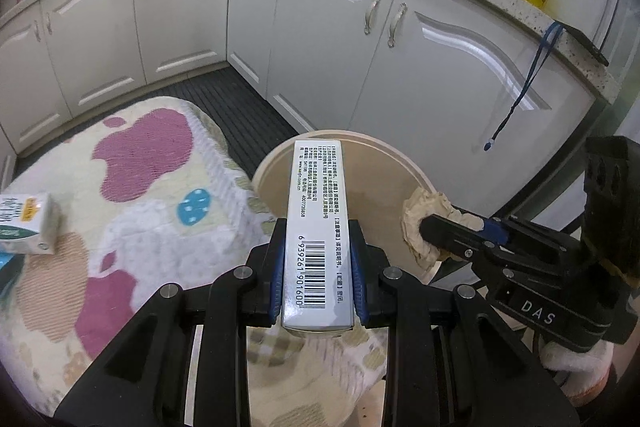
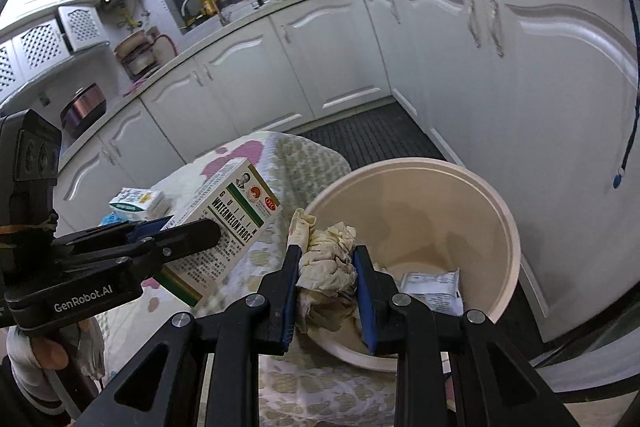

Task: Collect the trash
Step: 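Carry the brown paper and white box toward the bucket with both grippers, then open both grippers to drop the brown paper and white box into the bucket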

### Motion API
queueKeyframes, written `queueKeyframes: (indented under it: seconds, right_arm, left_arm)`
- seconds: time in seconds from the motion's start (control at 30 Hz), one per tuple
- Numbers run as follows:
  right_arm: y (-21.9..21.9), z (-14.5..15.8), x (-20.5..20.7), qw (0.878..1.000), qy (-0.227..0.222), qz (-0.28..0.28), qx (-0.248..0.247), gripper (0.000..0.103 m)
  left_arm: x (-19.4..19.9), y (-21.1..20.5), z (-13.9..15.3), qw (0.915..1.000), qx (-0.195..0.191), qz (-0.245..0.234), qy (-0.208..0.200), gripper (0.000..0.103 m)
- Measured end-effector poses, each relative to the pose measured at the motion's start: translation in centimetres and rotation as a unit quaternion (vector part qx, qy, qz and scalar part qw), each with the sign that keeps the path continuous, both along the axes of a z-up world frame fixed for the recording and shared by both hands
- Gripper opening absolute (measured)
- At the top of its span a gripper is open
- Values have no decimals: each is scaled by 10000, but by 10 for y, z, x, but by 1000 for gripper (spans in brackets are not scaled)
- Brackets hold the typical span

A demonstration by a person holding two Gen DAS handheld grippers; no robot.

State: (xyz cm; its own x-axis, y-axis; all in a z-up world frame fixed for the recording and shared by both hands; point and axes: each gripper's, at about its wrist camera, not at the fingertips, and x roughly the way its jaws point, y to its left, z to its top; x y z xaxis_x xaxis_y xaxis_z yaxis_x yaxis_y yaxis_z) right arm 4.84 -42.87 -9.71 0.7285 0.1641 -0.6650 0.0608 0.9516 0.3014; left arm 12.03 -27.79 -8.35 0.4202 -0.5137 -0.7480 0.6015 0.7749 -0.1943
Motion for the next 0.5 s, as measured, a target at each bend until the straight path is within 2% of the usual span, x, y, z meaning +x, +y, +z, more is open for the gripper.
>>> queueKeyframes:
  seconds: [0.5]
  right_arm:
    - [-24,-24,13,9989,315,-333,112,25]
  left_arm:
    - [21,-27,-27,9997,90,90,225,25]
